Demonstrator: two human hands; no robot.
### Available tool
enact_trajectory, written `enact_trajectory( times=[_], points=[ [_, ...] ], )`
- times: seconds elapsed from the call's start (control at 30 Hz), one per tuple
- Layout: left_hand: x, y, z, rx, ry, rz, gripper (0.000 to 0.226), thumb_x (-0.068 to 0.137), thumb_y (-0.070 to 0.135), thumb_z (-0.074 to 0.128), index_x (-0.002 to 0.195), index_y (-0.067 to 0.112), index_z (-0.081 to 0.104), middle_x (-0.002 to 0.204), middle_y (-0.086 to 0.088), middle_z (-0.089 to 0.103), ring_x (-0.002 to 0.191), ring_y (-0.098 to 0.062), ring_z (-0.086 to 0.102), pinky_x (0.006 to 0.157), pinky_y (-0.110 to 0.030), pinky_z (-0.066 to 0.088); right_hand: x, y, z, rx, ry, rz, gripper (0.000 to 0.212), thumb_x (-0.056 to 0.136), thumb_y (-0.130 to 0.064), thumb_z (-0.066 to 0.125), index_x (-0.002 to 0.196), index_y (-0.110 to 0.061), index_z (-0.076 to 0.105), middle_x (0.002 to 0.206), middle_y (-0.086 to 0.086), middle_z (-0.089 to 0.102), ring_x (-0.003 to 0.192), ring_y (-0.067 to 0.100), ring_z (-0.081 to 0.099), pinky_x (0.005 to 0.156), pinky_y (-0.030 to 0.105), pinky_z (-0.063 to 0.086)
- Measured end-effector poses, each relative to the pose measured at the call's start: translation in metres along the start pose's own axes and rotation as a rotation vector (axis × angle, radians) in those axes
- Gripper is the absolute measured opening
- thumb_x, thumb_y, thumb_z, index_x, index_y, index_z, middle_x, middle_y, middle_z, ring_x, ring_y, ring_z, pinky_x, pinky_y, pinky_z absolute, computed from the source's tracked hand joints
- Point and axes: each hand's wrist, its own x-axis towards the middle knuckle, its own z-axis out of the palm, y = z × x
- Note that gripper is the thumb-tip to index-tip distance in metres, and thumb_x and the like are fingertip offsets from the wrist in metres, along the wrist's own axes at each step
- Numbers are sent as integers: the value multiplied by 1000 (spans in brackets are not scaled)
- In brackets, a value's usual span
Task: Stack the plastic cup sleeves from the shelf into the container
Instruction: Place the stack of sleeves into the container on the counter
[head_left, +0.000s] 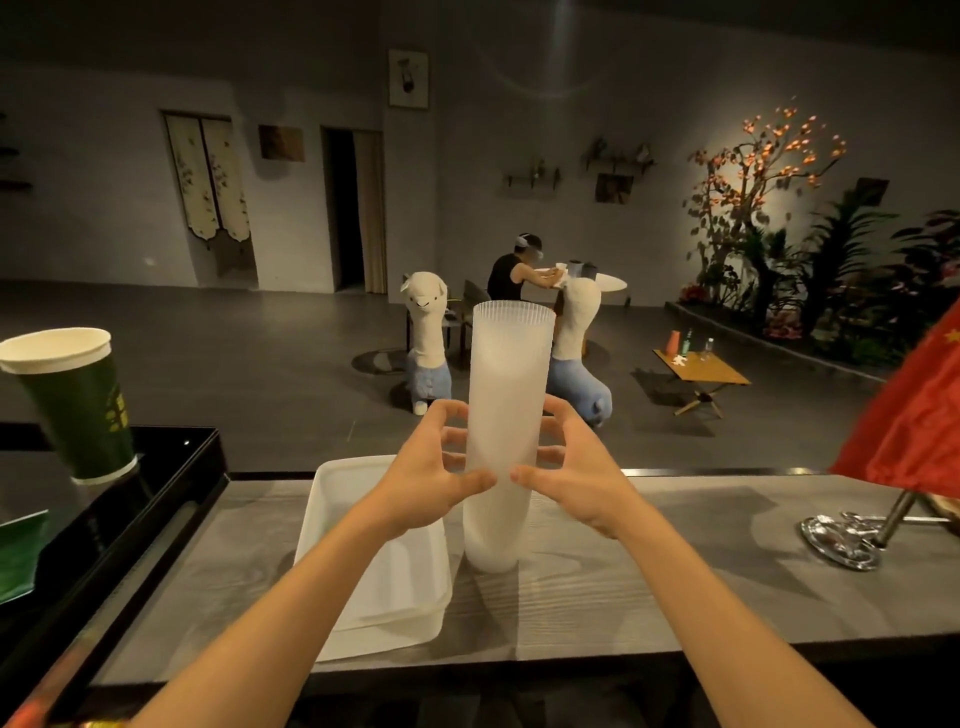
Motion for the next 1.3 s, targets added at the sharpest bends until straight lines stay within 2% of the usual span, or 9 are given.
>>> enact_trajectory(
  times=[0.13,0.27,0.4,0.5,0.67,0.8,1.0,1.17,1.3],
  points=[
    [0,25,-21,-42,72,108,70,77,20,88,129,42,47,123,4,65,108,-17,69,87,-48,61,7,-32,0,-6,66,-116,80,82,-15,84,141,-45,39,130,-14,59,116,13,63,92,35,59],
    [-2,52,-53,-65,134,184,71,76,21,88,131,44,49,126,2,64,114,-21,67,90,-51,60,21,-75,7,-21,78,-225,80,84,-18,83,144,-40,35,133,-15,54,110,5,61,82,17,53],
    [-13,54,-85,-57,218,169,71,77,22,88,133,43,50,123,6,66,112,-20,68,90,-51,60,39,-97,36,-3,33,-264,76,84,-21,83,138,-44,35,140,-8,54,121,18,61,98,39,54],
    [-25,38,-103,-69,273,117,70,77,20,88,133,42,50,125,4,66,112,-22,69,87,-51,61,50,-95,64,3,-29,-280,74,85,-20,83,137,-45,36,135,-11,54,121,19,61,99,41,55],
    [-39,7,-121,-52,319,39,69,77,22,88,130,45,50,123,11,66,108,-14,70,84,-43,63,61,-76,107,40,-78,-219,80,84,-19,84,144,-42,36,124,-21,53,111,8,61,82,19,56],
    [-39,-17,-131,-59,324,-2,68,79,19,87,131,45,51,121,11,68,106,-13,71,80,-41,64,67,-63,128,55,-111,-174,82,85,-14,81,149,-38,34,133,-12,54,119,16,61,94,39,59],
    [-32,-48,-129,-77,343,-66,68,80,16,86,131,45,51,117,15,69,99,-5,72,69,-27,62,73,-42,148,55,-120,-112,82,85,-13,81,149,-36,36,131,-16,55,114,6,62,88,26,58],
    [-26,-61,-126,-130,346,-85,67,83,16,83,135,41,50,125,8,67,109,-14,70,84,-41,62,74,-34,154,63,-122,-77,81,89,-19,79,153,-37,32,139,-11,55,117,2,59,89,22,53],
    [-25,-64,-124,-72,342,-112,64,89,20,76,145,30,46,125,9,69,110,-7,69,91,-38,60,75,-31,157,17,-128,-10,80,95,-25,71,160,-26,24,142,-8,56,124,10,60,104,38,53]
  ],
)
